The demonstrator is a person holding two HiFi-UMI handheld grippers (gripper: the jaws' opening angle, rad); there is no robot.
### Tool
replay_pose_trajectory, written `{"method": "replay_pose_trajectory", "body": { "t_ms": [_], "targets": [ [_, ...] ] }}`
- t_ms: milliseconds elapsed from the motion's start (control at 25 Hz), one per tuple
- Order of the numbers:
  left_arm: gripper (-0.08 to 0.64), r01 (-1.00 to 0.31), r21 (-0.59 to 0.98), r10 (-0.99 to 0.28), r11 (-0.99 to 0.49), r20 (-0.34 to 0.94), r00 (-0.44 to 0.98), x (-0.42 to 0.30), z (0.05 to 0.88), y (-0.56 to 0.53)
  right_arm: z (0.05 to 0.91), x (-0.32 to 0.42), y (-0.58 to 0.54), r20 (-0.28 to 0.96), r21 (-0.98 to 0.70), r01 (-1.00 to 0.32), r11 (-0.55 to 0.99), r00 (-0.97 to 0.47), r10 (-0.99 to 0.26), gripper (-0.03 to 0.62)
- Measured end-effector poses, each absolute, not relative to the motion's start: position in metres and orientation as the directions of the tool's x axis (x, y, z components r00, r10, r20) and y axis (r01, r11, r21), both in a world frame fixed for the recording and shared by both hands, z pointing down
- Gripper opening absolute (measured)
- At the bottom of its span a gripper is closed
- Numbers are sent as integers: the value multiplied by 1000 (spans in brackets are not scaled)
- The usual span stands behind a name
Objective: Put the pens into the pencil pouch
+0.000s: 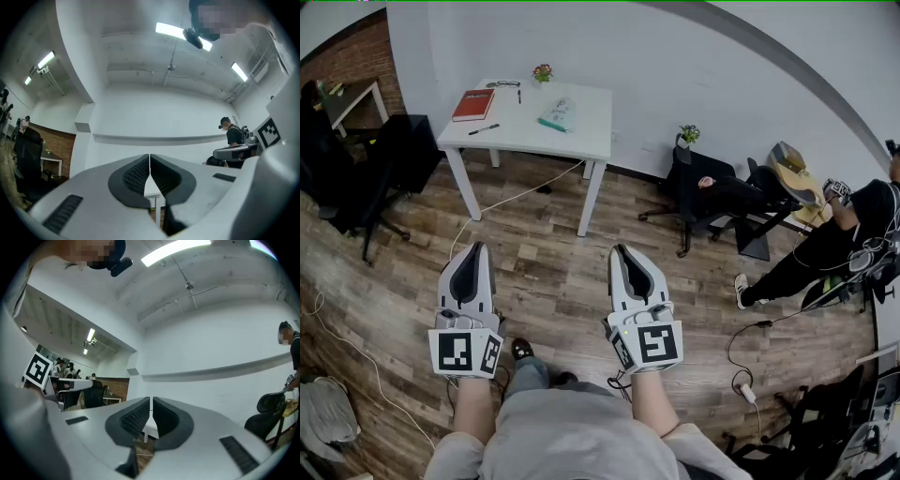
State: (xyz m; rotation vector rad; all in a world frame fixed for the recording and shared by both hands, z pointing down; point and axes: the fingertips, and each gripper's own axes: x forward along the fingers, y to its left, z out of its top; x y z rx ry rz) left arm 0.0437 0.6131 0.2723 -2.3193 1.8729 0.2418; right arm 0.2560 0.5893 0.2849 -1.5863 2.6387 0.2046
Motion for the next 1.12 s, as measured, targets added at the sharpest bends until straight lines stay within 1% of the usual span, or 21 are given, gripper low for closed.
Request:
{"method": "replay_pose_trajectory", "body": {
  "t_ms": [480,640,880,1000,1120],
  "targets": [
    [26,-979,8,-957,-203,-214,197,26,275,599,287,236,574,-101,85,-877,473,-480,-871,40],
    [26,-977,8,-955,-215,-213,208,18,275,580,284,227,555,-108,75,-884,462,-467,-877,40],
    [26,-973,13,-950,-230,-219,222,-6,273,542,275,207,520,-153,44,-884,465,-466,-872,40],
    [26,-971,9,-946,-239,-227,231,-17,271,521,271,195,504,-168,67,-875,480,-484,-859,40],
    [26,-968,5,-941,-252,-236,243,-30,270,498,271,182,483,-158,87,-871,484,-492,-856,40]
  ]
}}
